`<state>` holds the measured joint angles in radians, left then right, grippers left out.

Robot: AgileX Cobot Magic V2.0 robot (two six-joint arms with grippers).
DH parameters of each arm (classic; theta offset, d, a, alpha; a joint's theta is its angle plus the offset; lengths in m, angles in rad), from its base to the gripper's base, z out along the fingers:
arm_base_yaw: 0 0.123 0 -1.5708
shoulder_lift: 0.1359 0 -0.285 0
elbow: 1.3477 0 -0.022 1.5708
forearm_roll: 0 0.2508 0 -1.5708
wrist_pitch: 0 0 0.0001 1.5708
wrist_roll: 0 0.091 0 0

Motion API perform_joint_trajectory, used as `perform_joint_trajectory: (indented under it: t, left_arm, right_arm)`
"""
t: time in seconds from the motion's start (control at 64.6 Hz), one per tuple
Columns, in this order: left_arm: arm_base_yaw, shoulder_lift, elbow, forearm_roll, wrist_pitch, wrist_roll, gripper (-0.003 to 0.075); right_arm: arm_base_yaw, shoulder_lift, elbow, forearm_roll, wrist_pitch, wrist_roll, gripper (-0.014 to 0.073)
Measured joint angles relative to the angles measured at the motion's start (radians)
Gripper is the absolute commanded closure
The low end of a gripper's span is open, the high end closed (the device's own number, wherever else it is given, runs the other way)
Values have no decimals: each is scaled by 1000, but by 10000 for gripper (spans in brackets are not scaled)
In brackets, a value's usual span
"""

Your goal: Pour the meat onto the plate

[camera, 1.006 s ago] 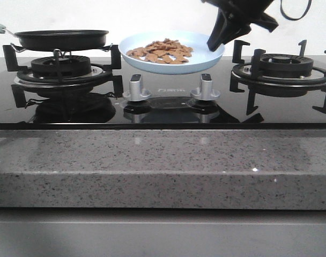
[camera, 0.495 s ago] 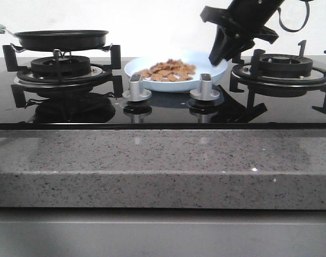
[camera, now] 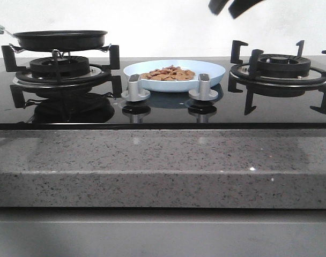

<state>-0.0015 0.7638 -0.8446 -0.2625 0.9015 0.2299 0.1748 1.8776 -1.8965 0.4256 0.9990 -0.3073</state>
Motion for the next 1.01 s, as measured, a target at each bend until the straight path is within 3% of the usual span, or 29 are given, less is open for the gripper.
perform_joint_trajectory:
  t: [0.418, 0.851, 1.006]
  left_arm:
    - [0, 0, 0, 0, 0, 0, 175]
    - [0, 0, 0, 8, 0, 0, 176]
    - [0, 0, 0, 8, 0, 0, 176]
  right_arm:
    - [2, -564, 608, -207, -73, 104, 202]
    - [-3, -1050, 1035, -232, -46, 203, 202]
    - [-3, -1186, 1120, -232, -42, 216, 221]
